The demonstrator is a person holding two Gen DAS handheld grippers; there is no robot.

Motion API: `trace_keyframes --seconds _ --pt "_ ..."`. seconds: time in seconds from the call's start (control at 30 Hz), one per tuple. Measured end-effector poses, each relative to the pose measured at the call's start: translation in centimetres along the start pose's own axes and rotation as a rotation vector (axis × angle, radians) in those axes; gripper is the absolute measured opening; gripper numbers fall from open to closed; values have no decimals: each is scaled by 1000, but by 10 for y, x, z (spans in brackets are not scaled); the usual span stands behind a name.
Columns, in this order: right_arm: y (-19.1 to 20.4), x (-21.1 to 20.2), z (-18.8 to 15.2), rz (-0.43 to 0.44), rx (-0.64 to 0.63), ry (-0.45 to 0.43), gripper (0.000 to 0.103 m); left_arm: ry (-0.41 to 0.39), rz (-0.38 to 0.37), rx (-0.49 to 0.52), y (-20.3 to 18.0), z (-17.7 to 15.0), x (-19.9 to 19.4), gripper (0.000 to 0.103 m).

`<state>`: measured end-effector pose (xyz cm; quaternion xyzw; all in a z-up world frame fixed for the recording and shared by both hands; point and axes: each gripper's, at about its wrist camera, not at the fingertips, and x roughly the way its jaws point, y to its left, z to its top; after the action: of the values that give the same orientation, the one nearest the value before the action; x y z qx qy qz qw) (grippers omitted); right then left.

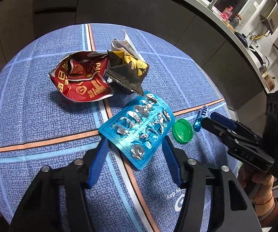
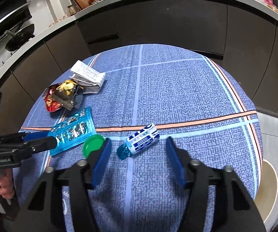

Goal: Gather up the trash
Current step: 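Grasp the blue blister pack with the left tool while the right grasps the toothpaste tube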

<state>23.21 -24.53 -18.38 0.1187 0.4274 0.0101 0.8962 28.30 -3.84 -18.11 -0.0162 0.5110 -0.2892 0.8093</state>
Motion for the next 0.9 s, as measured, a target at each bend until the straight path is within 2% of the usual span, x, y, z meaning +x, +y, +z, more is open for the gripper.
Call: trace_keyframes --seconds 0.03,0.1,0.17,0.27,0.33,0.4,0.53,0.9 --pt "-1 2 0 -3 5 3 46 -1 4 -3 1 0 0 44" --pt "-3 7 1 -6 13 7 37 -7 12 -14 2 2 1 41" --pt "-2 8 0 -6 16 7 22 -9 15 -21 4 4 2 40" --pt "-2 8 0 7 15 4 12 -12 14 -31 3 7 4 31" --pt "0 5 -1 9 8 -1 9 -11 6 -35 1 8 6 16" --pt "1 2 -1 8 5 -9 8 -27 -2 -27 -4 7 4 12" --pt "-1 -9 -3 14 8 -25 7 -61 14 13 -15 4 -7 9" --pt "-2 -51 -10 41 17 -92 7 -134 32 37 -40 -9 -52 2"
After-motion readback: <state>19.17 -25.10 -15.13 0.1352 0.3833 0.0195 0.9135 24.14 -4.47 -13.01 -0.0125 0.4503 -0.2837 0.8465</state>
